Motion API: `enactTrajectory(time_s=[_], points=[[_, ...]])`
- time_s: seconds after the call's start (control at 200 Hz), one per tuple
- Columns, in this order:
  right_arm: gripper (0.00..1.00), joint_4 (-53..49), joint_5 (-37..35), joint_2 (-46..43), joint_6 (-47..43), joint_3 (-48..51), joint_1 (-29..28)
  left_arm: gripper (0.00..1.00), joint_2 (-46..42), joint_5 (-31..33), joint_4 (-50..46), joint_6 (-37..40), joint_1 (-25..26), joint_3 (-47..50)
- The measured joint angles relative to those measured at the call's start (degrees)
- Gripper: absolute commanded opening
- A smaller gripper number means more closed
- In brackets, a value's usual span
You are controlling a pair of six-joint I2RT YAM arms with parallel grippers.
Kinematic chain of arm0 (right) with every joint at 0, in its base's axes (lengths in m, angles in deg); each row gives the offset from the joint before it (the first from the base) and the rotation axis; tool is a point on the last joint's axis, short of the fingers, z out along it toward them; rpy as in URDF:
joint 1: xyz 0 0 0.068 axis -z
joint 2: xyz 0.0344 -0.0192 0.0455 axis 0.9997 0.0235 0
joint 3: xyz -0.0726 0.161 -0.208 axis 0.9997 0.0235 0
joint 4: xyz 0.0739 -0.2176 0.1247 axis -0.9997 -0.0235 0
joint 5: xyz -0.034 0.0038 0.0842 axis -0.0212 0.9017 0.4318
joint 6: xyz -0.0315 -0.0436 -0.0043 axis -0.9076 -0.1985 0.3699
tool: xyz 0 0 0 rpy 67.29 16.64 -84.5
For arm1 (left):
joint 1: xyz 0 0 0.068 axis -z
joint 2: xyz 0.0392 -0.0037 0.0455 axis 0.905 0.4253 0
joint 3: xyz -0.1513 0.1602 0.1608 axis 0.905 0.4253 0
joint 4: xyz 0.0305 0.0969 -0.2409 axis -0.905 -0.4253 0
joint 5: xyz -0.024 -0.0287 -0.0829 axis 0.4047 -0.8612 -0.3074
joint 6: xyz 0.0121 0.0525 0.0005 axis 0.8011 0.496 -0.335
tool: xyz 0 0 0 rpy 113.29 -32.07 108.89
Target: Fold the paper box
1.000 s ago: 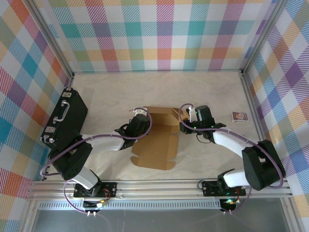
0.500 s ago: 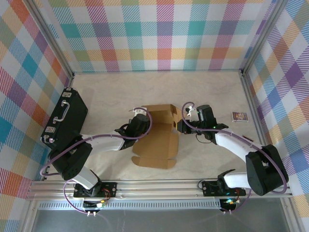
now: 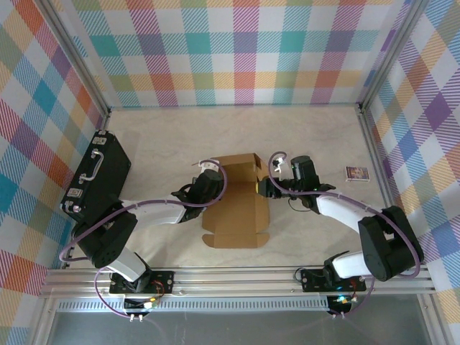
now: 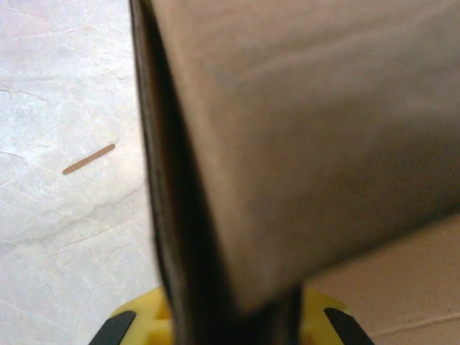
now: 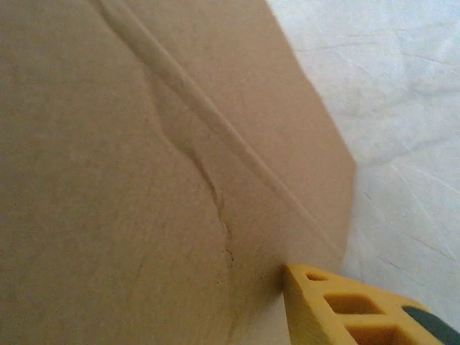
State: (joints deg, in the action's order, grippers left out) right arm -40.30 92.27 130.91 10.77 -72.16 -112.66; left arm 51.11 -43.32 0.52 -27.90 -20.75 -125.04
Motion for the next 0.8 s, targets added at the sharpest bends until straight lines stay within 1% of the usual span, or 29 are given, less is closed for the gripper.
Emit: enactTrajectory(time_s=[0.21,0.315,0.5,0.76,0.8], points=[[0.54,2.2,2.9,0.1,-1.6,0.0,-0.1,0.0,0.0,0.0,0.0,0.0,0.0,-0.7],[0.61,3.3,4.3,1.4,-2.6,0.0,-1.1,0.0,0.0,-0.2,0.0,0.0,0.1,-0.7],[0.7,3.1,3.2,2.8,-5.3,0.0,-2.3,0.0,0.0,-0.2,-0.3,0.2,0.4,-0.7],[0.72,3.3,1.6,2.5,-7.7,0.0,-2.3,0.0,0.0,0.7,0.0,0.5,0.5,-0.5],[0.71,3.4,1.0,2.3,-7.8,0.1,-2.3,0.0,0.0,0.6,0.0,0.5,0.5,-0.4]])
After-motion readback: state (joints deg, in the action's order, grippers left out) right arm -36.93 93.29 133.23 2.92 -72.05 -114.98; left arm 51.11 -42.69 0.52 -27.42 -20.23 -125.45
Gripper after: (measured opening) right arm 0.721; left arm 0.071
